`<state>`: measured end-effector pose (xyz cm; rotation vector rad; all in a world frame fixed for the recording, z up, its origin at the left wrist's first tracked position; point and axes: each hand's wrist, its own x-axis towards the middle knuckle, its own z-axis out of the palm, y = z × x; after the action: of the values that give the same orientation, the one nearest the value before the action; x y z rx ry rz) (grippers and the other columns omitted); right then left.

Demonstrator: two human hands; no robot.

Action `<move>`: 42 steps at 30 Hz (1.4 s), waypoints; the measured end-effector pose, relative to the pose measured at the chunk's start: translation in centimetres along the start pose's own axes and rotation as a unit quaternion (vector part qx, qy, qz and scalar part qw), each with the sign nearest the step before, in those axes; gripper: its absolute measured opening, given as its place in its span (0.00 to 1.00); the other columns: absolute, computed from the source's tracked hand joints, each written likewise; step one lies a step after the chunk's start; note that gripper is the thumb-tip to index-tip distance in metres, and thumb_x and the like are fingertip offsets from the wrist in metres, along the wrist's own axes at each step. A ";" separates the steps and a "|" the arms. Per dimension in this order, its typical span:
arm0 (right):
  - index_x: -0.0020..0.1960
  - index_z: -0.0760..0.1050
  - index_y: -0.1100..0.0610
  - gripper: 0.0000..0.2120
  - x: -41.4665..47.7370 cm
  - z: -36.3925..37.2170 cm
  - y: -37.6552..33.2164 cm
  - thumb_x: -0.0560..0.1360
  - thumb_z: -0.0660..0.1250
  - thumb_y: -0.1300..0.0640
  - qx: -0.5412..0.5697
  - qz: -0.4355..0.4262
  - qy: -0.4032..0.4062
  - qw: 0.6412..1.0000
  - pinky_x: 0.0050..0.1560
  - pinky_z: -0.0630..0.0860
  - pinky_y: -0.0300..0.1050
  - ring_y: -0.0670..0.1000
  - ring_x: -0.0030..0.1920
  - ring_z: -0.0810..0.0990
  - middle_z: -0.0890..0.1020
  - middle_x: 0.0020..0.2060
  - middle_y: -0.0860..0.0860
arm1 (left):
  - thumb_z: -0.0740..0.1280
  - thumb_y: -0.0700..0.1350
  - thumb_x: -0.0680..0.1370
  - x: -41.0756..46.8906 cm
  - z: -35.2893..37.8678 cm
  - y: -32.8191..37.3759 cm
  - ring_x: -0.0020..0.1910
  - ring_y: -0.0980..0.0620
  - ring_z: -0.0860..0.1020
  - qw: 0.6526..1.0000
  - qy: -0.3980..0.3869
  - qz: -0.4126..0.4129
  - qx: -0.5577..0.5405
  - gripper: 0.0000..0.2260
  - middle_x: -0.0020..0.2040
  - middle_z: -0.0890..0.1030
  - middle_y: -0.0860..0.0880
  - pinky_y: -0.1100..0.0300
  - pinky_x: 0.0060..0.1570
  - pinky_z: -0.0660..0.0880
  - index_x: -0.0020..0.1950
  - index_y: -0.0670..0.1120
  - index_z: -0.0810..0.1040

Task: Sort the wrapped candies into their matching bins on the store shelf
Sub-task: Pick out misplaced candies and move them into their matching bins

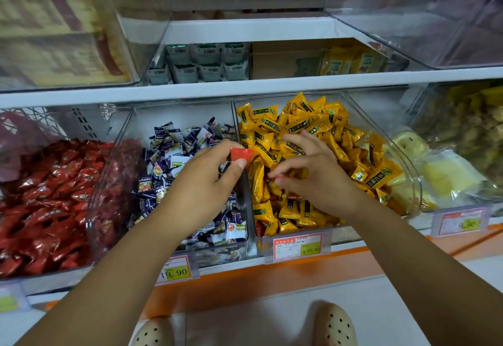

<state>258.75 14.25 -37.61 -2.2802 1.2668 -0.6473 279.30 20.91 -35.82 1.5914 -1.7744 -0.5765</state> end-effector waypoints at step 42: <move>0.56 0.80 0.50 0.11 0.8 -1.7 -0.8 0.77 0.66 0.49 0.013 0.040 -0.004 0.999 0.49 0.66 0.39 0.43 0.51 0.70 0.72 0.41 0.36 | 0.61 0.44 0.81 0.3 -0.8 0.8 0.33 0.63 0.78 0.988 0.038 -0.062 -0.133 0.03 0.40 0.83 0.52 0.68 0.31 0.72 0.53 0.52 0.71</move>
<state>258.65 13.72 -35.65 -2.1966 1.3299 -0.6231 279.33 20.80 -34.69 1.5219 -1.4821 -0.7669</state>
